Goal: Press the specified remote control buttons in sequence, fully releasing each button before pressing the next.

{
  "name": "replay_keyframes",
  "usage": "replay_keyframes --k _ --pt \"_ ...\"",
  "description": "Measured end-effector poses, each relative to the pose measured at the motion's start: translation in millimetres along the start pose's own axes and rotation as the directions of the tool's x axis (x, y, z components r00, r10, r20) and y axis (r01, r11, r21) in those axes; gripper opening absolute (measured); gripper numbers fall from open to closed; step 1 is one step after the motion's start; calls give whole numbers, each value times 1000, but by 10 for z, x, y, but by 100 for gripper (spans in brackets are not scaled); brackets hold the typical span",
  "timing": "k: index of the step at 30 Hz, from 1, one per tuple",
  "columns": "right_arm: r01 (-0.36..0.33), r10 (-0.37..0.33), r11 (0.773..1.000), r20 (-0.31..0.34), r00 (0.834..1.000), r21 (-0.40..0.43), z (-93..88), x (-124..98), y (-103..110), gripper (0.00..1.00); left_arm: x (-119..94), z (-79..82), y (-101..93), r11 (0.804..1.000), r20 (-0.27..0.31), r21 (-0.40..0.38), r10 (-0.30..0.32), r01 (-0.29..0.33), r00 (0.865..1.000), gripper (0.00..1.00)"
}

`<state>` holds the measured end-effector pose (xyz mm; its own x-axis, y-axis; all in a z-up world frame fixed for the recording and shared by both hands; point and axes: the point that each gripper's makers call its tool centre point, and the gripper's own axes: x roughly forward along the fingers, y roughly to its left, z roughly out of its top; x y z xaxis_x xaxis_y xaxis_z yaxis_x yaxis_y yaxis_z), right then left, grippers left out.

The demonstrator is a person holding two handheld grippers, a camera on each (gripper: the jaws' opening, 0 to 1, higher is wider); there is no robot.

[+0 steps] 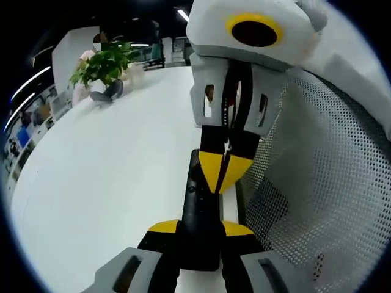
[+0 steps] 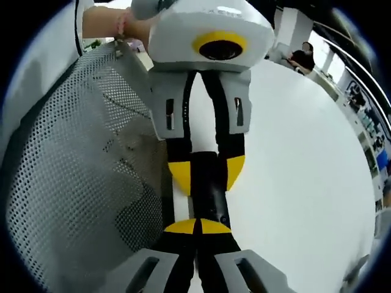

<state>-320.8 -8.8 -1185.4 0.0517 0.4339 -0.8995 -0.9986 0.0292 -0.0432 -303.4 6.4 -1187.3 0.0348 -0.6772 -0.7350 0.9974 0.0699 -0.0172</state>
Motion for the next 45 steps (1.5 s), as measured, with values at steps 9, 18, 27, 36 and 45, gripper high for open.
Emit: replay_keyframes --k 9,18,27,36,45 --pt "16 -23 997 81 996 79 -6 -28 -12 0 -2 -2 -2 1000 -1 -2 2 -2 1000 24" --pt "29 -42 989 90 995 145 -20 -107 -200 0 -4 1 0 1000 11 -4 3 -3 1000 24" --pt "24 -29 996 63 998 81 -16 -49 -170 0 0 0 0 1000 13 -4 1 -1 1000 24" --pt "51 -53 998 58 997 47 1 -41 -185 0 1 -4 4 1000 9 1 -2 2 1000 24" --pt "40 -43 997 54 998 62 -11 -51 -238 0 0 -6 5 1000 8 0 0 0 1000 24"
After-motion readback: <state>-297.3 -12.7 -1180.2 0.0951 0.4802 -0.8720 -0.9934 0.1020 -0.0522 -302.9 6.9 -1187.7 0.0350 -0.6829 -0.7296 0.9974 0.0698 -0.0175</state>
